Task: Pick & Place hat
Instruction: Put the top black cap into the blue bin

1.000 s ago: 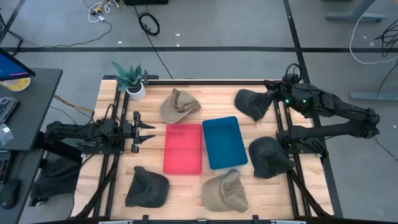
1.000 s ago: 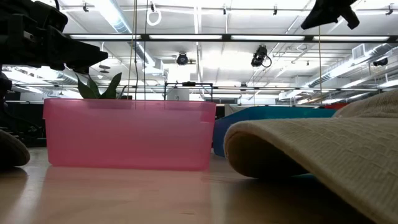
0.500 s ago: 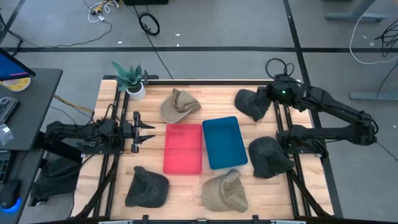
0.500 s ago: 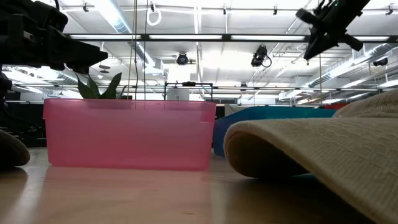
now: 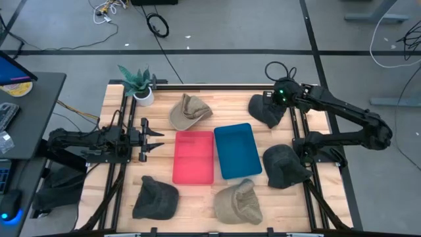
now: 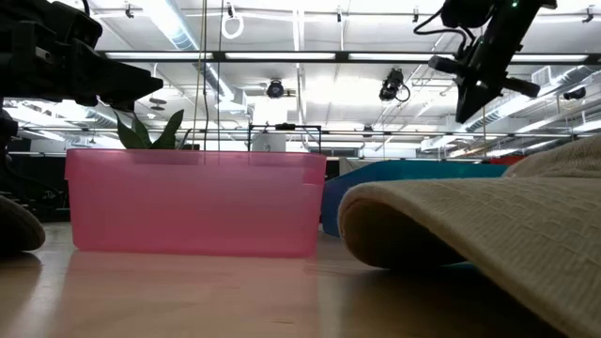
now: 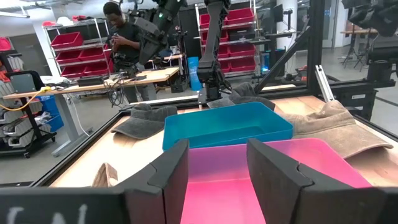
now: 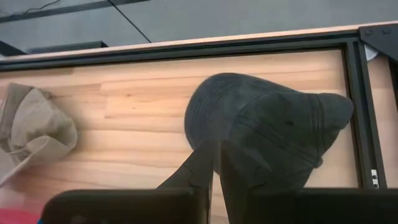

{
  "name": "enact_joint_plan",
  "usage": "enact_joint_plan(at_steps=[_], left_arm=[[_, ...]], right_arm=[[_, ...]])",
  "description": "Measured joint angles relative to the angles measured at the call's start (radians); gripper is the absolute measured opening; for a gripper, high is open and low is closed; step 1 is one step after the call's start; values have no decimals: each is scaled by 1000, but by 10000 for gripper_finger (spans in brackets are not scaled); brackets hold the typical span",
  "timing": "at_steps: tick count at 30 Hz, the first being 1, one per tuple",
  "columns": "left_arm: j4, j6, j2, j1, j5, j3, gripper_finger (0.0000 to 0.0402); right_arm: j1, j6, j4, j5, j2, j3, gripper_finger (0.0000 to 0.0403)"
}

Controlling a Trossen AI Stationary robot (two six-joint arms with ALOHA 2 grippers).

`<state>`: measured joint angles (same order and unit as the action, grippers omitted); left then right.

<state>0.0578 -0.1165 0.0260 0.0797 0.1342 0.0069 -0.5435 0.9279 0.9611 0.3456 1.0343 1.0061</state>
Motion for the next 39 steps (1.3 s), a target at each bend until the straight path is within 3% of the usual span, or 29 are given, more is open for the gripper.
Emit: enact_joint_plan(at_steps=[4, 11, 15, 22, 29, 39], left_arm=[[0, 0, 0, 0, 0, 0, 165], [0, 0, 0, 0, 0, 0, 165], [0, 0, 0, 0, 0, 0, 165], [0, 0, 0, 0, 0, 0, 165], [0, 0, 0, 0, 0, 0, 165], [0, 0, 0, 0, 0, 0, 165]], right_arm=[[-6, -14, 12, 1, 3, 0, 31], [-2, -228, -82, 13, 3, -3, 31], [-2, -394, -235, 0, 4, -52, 31], [-2, -505, -595, -136, 5, -226, 31], [-6, -624, -941, -136, 6, -385, 31], [-7, -672, -1036, -136, 5, -426, 32]])
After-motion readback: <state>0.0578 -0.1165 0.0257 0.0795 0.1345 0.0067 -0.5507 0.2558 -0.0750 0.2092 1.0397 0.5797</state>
